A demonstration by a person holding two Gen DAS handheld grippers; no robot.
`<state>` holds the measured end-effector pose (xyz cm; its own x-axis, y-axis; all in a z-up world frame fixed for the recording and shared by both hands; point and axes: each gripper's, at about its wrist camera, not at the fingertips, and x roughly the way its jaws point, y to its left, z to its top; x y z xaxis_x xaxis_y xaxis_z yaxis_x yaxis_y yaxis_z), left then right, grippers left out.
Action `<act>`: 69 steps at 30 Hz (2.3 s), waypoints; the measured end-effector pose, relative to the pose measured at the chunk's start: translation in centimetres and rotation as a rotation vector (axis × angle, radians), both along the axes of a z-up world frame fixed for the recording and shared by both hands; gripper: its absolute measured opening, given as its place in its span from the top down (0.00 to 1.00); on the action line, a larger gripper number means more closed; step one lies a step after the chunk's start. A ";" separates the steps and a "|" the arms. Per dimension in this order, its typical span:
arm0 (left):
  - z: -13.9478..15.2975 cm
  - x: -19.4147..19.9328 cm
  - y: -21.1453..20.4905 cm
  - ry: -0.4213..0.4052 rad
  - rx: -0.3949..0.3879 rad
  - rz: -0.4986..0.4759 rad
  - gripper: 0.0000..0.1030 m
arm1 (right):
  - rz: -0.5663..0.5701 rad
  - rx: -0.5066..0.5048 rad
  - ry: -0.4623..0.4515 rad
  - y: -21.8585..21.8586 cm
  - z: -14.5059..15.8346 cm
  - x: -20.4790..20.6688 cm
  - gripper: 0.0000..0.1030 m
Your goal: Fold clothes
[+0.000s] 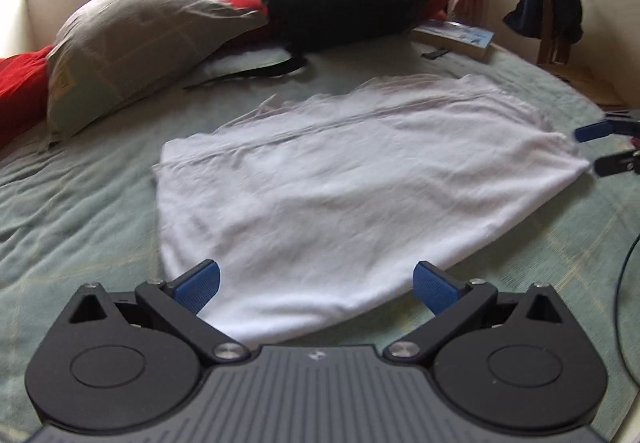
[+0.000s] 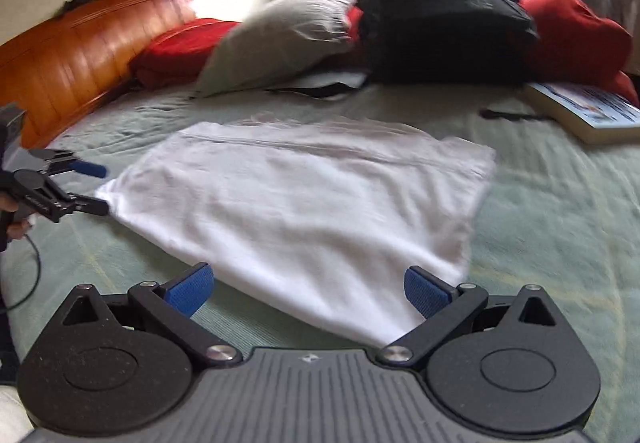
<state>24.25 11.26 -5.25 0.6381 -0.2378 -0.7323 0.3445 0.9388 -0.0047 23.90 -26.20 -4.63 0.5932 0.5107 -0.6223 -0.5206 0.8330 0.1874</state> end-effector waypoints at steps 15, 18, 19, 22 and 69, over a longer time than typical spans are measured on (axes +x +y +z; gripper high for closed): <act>0.9 -2.4 -0.9 -0.068 0.294 -0.002 0.01 | -0.050 -0.200 -0.044 0.4 0.3 0.0 0.00; 0.2 -2.3 -4.0 -0.144 0.470 -0.112 0.01 | 0.044 -0.350 -0.129 3.6 0.5 -0.4 0.00; -0.3 -2.4 -5.1 -0.162 0.529 -0.160 0.01 | 0.079 -0.411 -0.156 4.7 0.3 -0.6 0.00; -2.1 -3.0 -7.4 -0.206 0.693 -0.276 0.01 | 0.191 -0.616 -0.250 7.6 -1.1 -1.6 0.00; -8.6 -0.6 -10.2 -0.431 1.280 -0.413 0.30 | 0.140 -1.067 -0.507 10.1 -5.4 1.1 0.00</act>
